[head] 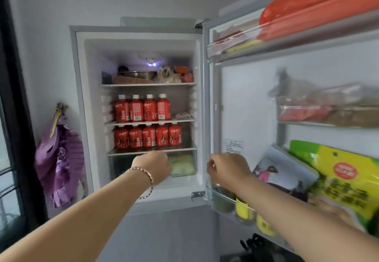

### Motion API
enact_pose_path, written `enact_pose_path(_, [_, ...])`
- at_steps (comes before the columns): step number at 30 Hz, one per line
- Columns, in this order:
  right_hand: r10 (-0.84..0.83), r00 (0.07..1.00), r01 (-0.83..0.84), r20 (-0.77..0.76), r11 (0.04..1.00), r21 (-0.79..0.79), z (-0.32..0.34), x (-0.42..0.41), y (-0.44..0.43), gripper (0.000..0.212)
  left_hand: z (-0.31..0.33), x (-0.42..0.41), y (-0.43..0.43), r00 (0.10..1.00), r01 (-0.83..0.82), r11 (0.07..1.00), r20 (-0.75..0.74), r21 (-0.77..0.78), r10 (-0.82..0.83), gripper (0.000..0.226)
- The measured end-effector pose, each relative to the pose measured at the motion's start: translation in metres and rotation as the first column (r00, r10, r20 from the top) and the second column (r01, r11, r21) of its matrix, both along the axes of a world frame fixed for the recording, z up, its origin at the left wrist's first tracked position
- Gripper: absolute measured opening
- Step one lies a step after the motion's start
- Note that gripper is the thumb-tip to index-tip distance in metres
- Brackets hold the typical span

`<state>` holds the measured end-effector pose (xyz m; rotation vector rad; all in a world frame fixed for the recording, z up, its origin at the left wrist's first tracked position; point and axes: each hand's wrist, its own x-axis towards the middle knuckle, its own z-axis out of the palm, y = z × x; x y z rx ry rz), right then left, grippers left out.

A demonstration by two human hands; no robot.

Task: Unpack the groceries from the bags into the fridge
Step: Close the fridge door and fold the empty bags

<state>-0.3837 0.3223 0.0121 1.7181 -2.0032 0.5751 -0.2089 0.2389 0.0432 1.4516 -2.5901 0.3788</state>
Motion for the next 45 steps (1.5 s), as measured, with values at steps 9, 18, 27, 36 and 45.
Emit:
enact_pose_path(9, [-0.287, 0.887, 0.411, 0.361, 0.846, -0.34, 0.002, -0.082, 0.213, 0.019, -0.017, -0.092, 0.131, 0.964, 0.258, 0.965, -0.078, 0.049, -0.254, 0.032])
enact_pose_path(18, [-0.399, 0.624, 0.621, 0.672, 0.775, -0.117, -0.02, -0.189, 0.297, 0.078, -0.019, -0.167, 0.23, 0.963, 0.27, 0.962, -0.01, -0.037, -0.271, 0.034])
enact_pose_path(27, [-0.1, 0.638, 0.363, 0.763, 0.913, -0.184, -0.023, -0.238, 0.309, 0.079, -0.039, -0.192, 0.246, 0.956, 0.148, 0.989, -0.261, 0.024, -0.137, 0.022])
enact_pose_path(36, [0.161, 0.887, 0.012, 0.434, 0.929, -0.371, -0.034, -0.19, 0.328, 0.032, -0.067, -0.137, 0.255, 0.86, -0.118, 0.992, -0.503, -0.041, 0.082, 0.035])
enact_pose_path(45, [0.456, 0.739, -0.668, -0.495, 0.59, -0.453, -0.034, -0.081, 0.27, 0.029, -0.084, -0.029, 0.258, 0.828, -0.345, 0.938, -0.487, -0.048, 0.279, 0.023])
